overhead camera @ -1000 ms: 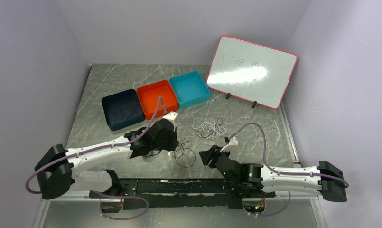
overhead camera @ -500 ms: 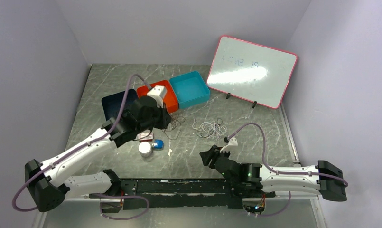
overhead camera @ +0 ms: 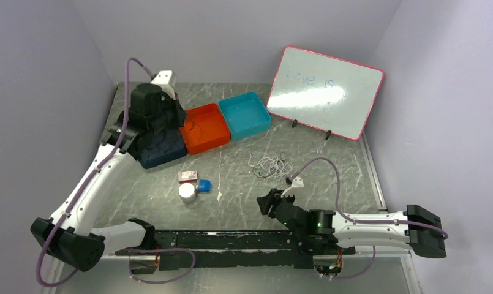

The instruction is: Untangle the cables

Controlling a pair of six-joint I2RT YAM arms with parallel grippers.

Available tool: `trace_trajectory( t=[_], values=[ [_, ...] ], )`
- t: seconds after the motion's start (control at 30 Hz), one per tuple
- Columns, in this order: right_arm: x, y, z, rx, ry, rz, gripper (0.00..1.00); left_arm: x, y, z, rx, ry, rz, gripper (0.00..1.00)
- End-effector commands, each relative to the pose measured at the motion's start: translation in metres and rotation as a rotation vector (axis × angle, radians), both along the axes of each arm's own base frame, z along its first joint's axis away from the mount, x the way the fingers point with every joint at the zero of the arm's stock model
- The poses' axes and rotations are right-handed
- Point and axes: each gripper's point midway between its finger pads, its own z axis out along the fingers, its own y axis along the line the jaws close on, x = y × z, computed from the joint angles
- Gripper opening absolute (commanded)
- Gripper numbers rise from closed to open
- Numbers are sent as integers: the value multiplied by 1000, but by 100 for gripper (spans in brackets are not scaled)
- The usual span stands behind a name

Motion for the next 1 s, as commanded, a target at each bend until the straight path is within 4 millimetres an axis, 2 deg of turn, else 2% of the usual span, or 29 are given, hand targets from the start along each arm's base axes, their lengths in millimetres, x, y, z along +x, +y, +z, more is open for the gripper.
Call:
trace_trajectory(
  t=[0.0, 0.23, 0.43, 0.57, 0.73, 0.97],
  values=[
    [4, 13, 20, -12, -49, 37, 54, 21, 37, 5, 39, 0, 48, 7],
    [7, 24, 41, -126, -118, 117, 57, 49, 104, -12, 62, 42, 222, 7],
    [8, 31, 51, -212, -146, 163, 60, 59, 142, -34, 89, 82, 311, 7],
    [8, 35, 49, -220, -149, 181, 60, 66, 155, -52, 88, 107, 329, 7],
    [5, 39, 44, -198, -133, 191, 60, 77, 163, -83, 61, 156, 323, 7],
    [4, 38, 37, -200, -123, 195, 60, 90, 176, -138, 75, 264, 368, 7]
  ],
)
